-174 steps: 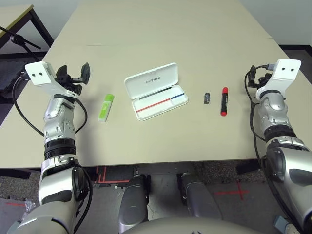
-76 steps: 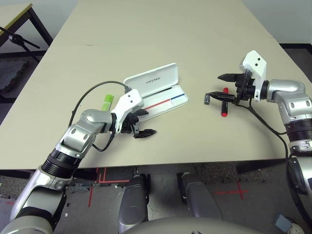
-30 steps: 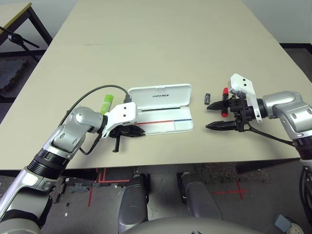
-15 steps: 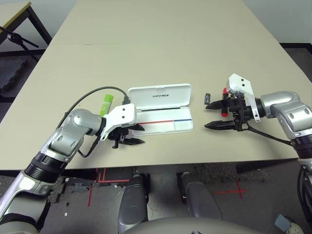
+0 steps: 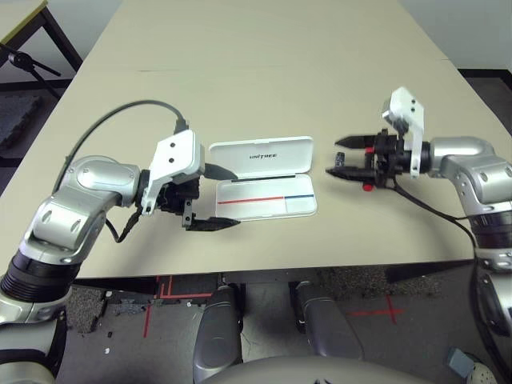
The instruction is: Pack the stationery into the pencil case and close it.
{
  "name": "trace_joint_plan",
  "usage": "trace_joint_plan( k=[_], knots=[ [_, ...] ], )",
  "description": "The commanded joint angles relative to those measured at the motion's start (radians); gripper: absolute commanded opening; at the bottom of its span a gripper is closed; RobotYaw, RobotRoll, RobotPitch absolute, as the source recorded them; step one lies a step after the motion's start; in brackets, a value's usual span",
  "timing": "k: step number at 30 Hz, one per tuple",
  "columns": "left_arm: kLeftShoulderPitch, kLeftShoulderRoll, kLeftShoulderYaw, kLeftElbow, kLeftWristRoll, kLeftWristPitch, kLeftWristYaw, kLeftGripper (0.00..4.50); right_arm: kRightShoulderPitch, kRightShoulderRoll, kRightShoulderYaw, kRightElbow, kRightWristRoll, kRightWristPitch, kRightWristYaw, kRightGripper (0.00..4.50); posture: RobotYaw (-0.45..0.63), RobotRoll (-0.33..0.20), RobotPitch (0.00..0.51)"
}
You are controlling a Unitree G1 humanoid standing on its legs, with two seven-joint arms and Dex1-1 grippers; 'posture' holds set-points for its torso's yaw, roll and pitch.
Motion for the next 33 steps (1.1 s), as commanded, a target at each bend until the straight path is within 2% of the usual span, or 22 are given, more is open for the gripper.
trace_joint_plan(
  k=[1,4,13,22,29,33],
  knots=[
    [0.006,0.0,-0.024,-0.001,0.008,-0.009,0.005,4.49,-0.021,0.05,-0.089,0.013,-0.036,0.142,-0.262,4.5,-0.07,0.0,0.185],
    [-0.001,-0.007,-0.037,0.01,0.015,-0.018,0.007,4.49,-0.016,0.086,-0.127,-0.019,-0.045,0.269,-0.399,4.5,-0.08,0.0,0.187],
    [-0.027,-0.017,-0.076,0.057,0.037,-0.062,-0.003,4.49,0.116,0.111,-0.146,-0.188,-0.052,0.516,-0.552,4.5,-0.11,0.0,0.194],
    [-0.053,-0.025,-0.099,0.084,0.052,-0.083,-0.015,4.49,0.195,0.114,-0.139,-0.212,-0.045,0.56,-0.56,4.5,-0.12,0.0,0.189],
    [-0.055,-0.02,-0.102,0.084,0.062,-0.09,-0.016,4.49,0.2,0.135,-0.136,-0.172,-0.044,0.555,-0.559,4.5,-0.1,0.0,0.183],
    [-0.05,-0.017,-0.098,0.08,0.064,-0.088,-0.015,4.5,0.187,0.14,-0.144,-0.158,-0.04,0.563,-0.557,3.15,-0.09,0.0,0.181]
  ],
)
